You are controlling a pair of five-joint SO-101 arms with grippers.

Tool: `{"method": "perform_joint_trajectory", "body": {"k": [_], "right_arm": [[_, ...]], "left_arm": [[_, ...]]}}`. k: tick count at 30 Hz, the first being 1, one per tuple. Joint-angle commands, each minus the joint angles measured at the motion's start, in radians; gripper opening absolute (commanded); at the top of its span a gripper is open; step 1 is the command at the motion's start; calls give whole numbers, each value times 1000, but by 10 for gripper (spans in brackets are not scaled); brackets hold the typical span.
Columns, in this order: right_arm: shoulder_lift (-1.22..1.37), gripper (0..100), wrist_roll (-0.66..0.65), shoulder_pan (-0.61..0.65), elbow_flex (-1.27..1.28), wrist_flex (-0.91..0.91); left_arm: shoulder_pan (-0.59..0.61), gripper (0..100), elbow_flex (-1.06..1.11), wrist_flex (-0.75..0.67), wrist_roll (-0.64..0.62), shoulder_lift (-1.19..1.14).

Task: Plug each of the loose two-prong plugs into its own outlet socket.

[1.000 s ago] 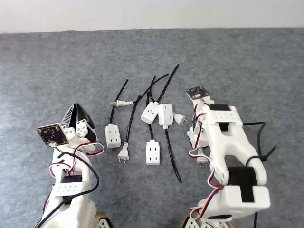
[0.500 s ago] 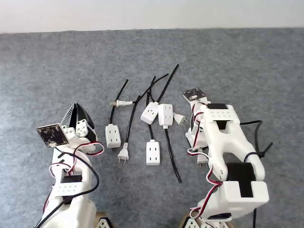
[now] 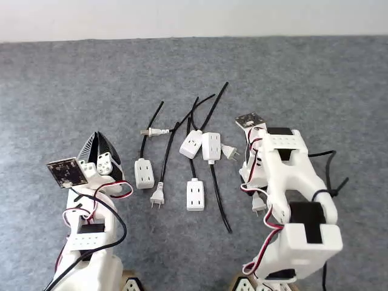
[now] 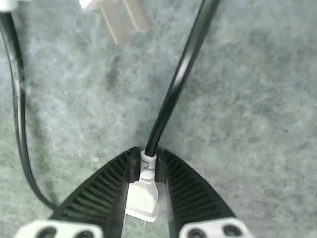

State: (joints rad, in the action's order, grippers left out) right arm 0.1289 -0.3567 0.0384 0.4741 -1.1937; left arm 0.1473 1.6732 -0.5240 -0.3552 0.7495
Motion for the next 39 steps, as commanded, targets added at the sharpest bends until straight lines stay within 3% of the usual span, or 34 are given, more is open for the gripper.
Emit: {"method": "perform_joint_trajectory", "body": {"k": [1, 8, 16, 23, 34, 39], "right_arm": [[-122, 8, -6, 73, -43, -67], [-328, 8, -2, 262, -43, -217], [-487, 8, 54, 458, -49, -306], [-671, 8, 54, 611, -49, -357], [-719, 8, 46, 754, -270, -509], [-717, 8, 51, 872, -279, -499]], "left_arm": [[-2, 15, -7, 2, -5, 11], [0, 15, -8, 15, -5, 9], [2, 15, -257, 586, 32, 9], [-8, 15, -260, 591, 68, -18], [-49, 15, -556, 592, 68, -493], [-101, 15, -613, 594, 68, -548]]}}
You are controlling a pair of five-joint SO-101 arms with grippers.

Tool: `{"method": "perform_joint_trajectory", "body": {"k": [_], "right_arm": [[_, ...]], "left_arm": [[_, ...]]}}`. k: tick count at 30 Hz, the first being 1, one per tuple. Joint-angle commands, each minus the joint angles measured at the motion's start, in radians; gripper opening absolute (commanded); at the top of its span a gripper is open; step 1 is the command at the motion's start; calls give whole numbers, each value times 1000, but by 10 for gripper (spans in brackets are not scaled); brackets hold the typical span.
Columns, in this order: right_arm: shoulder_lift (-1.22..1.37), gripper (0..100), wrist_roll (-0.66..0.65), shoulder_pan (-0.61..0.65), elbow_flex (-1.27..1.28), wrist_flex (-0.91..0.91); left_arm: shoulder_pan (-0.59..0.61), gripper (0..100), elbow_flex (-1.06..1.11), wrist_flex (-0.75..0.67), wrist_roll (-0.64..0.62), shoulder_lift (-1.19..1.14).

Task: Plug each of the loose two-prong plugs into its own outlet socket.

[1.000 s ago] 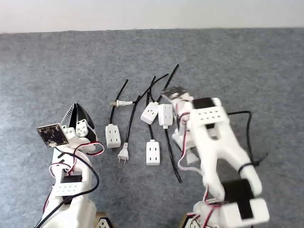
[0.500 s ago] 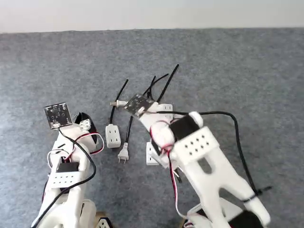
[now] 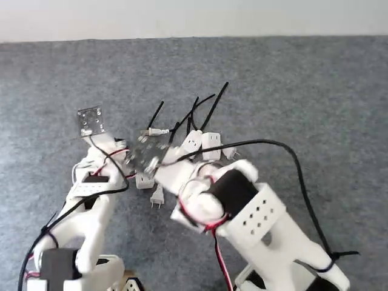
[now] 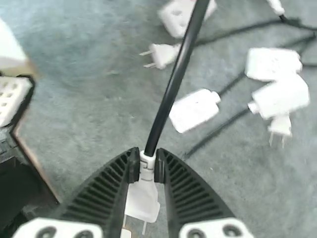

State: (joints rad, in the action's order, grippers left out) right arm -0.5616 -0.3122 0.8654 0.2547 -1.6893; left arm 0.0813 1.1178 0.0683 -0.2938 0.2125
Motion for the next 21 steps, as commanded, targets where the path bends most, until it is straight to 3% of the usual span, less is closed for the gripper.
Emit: {"method": "perform_joint_trajectory", "body": {"k": [1, 9, 16, 21], "right_arm": [[-27, 8, 6, 51, -60, -4], [-25, 8, 0, 51, 68, 117], [97, 9, -28, 25, 115, 219], [160, 9, -38, -36, 71, 229]], "left_arm": [[-48, 15, -58, 2, 6, -11], [-123, 15, -53, 0, 6, 21], [-229, 14, 76, 2, 5, 262], [-213, 14, 137, 2, -28, 376]]}}
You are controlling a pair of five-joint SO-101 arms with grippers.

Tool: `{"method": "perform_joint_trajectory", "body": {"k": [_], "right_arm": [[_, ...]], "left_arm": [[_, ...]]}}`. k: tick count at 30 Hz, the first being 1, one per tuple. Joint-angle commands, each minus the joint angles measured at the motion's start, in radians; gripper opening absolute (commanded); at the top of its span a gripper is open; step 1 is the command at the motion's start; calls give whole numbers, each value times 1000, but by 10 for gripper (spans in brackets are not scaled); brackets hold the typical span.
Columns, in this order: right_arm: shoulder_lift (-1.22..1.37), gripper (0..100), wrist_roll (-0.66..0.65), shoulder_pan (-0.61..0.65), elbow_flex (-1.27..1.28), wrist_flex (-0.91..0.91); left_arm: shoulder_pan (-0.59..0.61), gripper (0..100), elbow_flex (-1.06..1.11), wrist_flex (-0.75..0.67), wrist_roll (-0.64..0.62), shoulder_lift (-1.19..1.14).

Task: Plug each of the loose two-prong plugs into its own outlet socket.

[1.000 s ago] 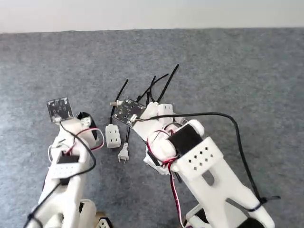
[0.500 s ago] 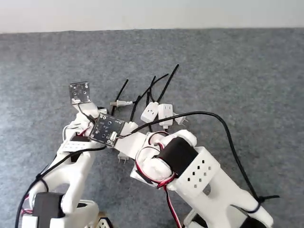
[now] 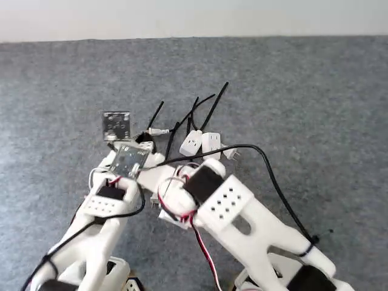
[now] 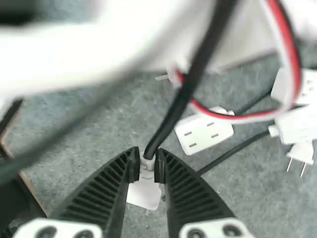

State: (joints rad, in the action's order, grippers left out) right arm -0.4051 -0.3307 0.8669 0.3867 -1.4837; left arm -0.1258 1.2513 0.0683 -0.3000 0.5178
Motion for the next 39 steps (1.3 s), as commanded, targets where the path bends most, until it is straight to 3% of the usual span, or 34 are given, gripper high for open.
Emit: {"method": "perform_joint_trajectory", "body": {"k": [1, 5, 10, 16, 20, 26, 30, 39], "right_arm": [[7, 9, -34, -38, -60, 24], [16, 9, -66, -39, -63, 25], [64, 9, -178, -54, -64, 31], [68, 9, -347, -48, -61, 7], [71, 9, -393, -48, -58, 7], [53, 9, -376, -48, -48, 7], [-28, 9, -338, -47, -44, 7], [-160, 9, -104, -85, -20, 82]], "left_arm": [[-6, 14, 7, 2, -25, 78], [-12, 15, 41, 2, -9, 117], [-58, 15, 125, -3, 109, 192], [-68, 16, 168, -5, 121, 239], [-68, 16, 168, -5, 167, 239], [-35, 16, 163, -35, 161, 239], [68, 16, 163, -135, 26, 238], [213, 16, 165, -180, -75, 238]]}}
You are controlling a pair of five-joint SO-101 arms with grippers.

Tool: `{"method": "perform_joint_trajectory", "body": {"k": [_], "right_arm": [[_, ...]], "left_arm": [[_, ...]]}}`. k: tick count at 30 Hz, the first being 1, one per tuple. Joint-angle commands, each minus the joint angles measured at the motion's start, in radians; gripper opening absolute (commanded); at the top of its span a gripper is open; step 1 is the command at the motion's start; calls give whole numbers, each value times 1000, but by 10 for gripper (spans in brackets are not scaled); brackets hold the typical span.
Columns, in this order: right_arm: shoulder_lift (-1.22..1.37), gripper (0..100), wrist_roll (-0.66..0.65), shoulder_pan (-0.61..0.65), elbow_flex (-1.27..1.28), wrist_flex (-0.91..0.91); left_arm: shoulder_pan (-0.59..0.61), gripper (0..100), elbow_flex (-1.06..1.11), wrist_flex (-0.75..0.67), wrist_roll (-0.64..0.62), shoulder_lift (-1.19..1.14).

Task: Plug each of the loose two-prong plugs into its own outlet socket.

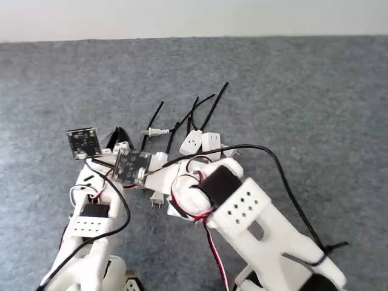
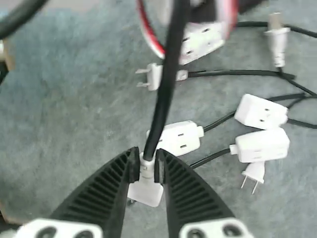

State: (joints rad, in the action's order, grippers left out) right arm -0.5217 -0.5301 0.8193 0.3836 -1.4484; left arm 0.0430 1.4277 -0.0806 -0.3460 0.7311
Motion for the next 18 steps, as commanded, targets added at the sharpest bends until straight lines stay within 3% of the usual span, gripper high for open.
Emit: {"method": "perform_joint_trajectory", "body": {"k": [1, 9, 18], "right_arm": [[-42, 9, 152, -54, -17, 73], [-39, 9, 542, -197, 233, 464], [-124, 9, 669, -272, 450, 719]], "left_arm": [[63, 16, -13, -31, -40, 25], [138, 16, -31, -32, -78, 25], [144, 16, -25, -32, -72, 25]]}}
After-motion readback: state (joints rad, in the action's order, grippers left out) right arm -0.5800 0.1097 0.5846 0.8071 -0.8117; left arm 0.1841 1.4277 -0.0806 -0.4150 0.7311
